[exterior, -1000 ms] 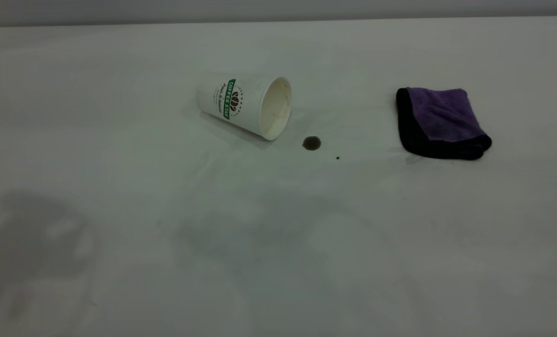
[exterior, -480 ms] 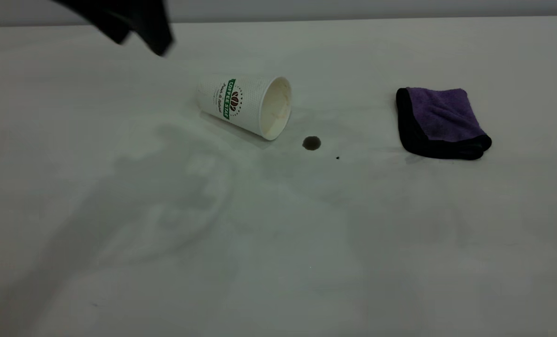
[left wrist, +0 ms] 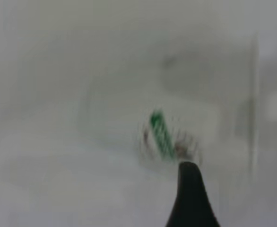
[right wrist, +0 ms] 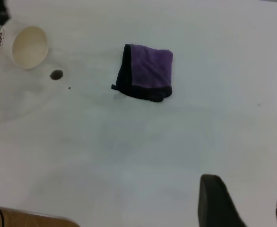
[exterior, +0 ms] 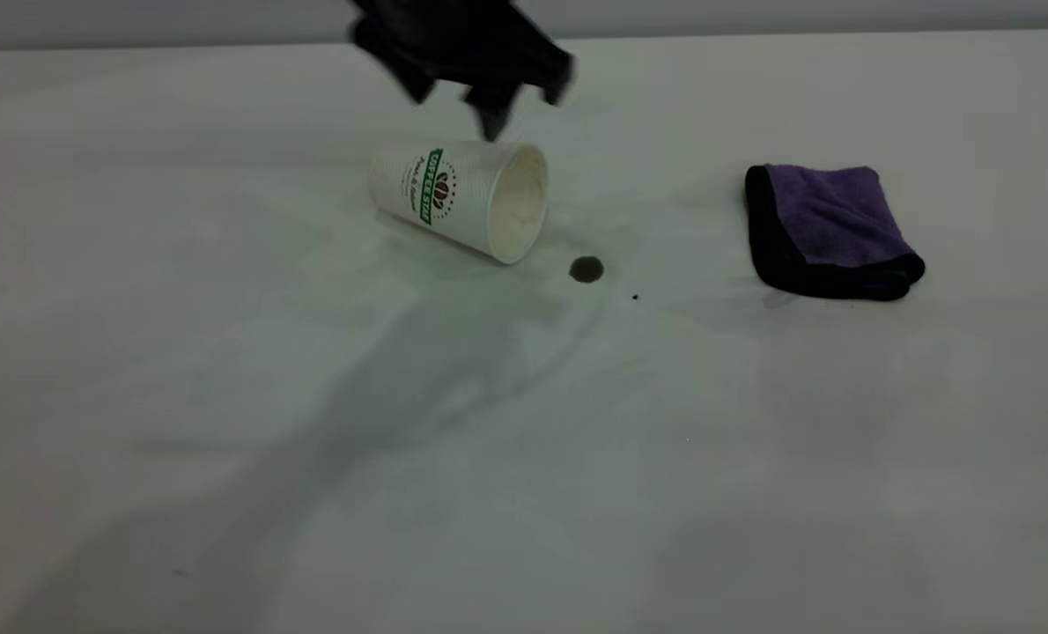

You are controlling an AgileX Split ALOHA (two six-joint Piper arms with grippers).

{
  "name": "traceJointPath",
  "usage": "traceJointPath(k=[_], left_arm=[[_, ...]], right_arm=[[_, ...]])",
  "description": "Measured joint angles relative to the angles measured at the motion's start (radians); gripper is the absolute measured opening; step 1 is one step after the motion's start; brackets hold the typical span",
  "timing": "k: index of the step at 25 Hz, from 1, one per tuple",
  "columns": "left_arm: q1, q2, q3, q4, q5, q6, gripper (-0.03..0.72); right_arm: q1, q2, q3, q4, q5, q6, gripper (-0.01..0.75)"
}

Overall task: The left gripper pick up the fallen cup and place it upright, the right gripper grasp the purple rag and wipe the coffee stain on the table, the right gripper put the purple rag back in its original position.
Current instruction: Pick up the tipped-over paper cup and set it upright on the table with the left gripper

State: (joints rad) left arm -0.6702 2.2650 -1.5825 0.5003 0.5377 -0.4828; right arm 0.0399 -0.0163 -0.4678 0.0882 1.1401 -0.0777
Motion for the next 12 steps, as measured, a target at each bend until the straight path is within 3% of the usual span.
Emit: traceJointPath(k=[5,12], left_arm=[[-0.044,0.083,-0.071,0.185,0.027,-0.202,0.587],[-0.05,0.14,-0.074,0.249,0.009,-0.311,0.587]], right_arm=[[0.0,0.0,0.0,0.0,0.0,0.0,0.347],[0.0,0.0,0.0,0.0,0.0,0.0,0.346]])
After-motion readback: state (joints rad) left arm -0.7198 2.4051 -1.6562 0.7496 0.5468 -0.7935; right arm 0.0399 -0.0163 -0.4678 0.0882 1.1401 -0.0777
